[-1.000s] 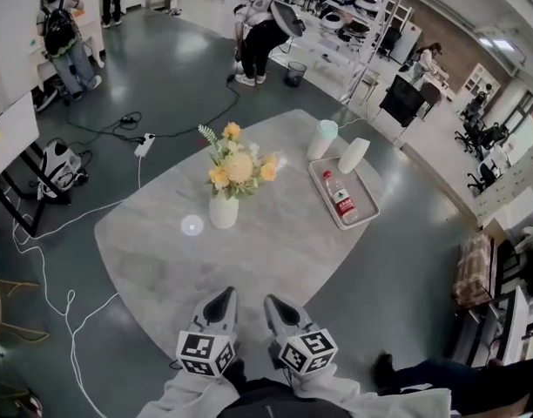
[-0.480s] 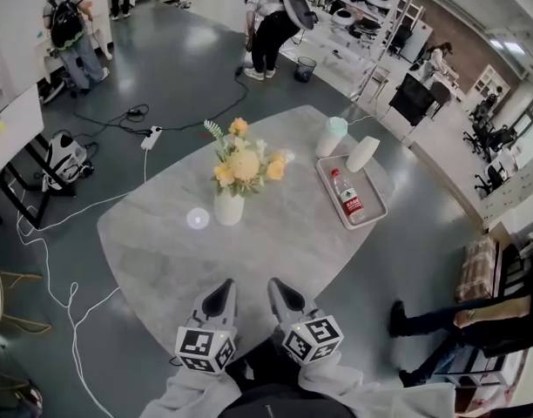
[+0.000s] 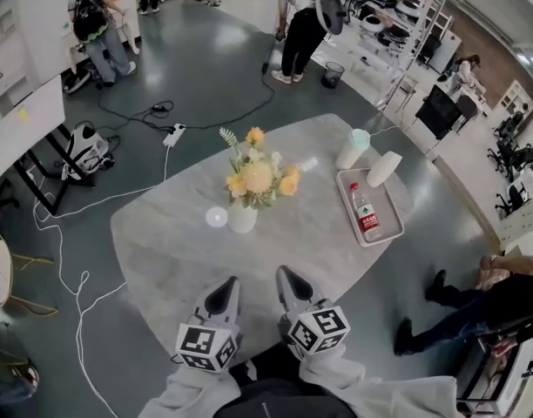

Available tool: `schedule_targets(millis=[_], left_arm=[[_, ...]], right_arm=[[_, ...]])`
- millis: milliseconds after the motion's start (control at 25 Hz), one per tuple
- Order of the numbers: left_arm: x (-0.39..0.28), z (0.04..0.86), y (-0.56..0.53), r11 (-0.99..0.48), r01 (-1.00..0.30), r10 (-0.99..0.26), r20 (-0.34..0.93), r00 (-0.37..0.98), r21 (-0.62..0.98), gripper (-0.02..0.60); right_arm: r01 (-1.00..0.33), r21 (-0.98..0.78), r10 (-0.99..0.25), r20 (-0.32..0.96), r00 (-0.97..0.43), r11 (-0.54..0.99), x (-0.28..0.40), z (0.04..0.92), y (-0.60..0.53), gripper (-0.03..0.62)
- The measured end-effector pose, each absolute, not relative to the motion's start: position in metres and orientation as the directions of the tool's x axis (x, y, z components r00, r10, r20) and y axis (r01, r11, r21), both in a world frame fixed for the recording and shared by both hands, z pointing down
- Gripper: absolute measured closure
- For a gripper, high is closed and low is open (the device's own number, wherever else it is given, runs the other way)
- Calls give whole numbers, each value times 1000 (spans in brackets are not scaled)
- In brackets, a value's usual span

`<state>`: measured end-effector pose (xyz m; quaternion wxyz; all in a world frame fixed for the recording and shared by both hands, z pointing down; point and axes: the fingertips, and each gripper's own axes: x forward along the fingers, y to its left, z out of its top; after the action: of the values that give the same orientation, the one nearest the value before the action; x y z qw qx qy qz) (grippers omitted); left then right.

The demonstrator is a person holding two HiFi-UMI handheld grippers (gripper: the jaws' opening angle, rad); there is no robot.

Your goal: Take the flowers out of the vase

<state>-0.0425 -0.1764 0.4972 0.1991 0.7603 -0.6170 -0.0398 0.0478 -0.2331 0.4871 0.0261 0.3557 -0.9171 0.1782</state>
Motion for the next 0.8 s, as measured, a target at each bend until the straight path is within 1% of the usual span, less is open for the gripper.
schedule_targets(millis=[240,560,800], left_arm=[[-47,492,-206,-122,-940,-965,182,187,320,575],[-65,483,-236,-76,-952,-977,170,131,297,575],[-82,475,-255,-56,-968,-982,163,98,244,577]], right_arm=[[-595,-315,-582,147,-800,739,38,474,-266,594],[-513,-244,-505,99,-857,823,17,452,-294,593],[-495,-216,-492,73,-867,841,7,443,-311,592]])
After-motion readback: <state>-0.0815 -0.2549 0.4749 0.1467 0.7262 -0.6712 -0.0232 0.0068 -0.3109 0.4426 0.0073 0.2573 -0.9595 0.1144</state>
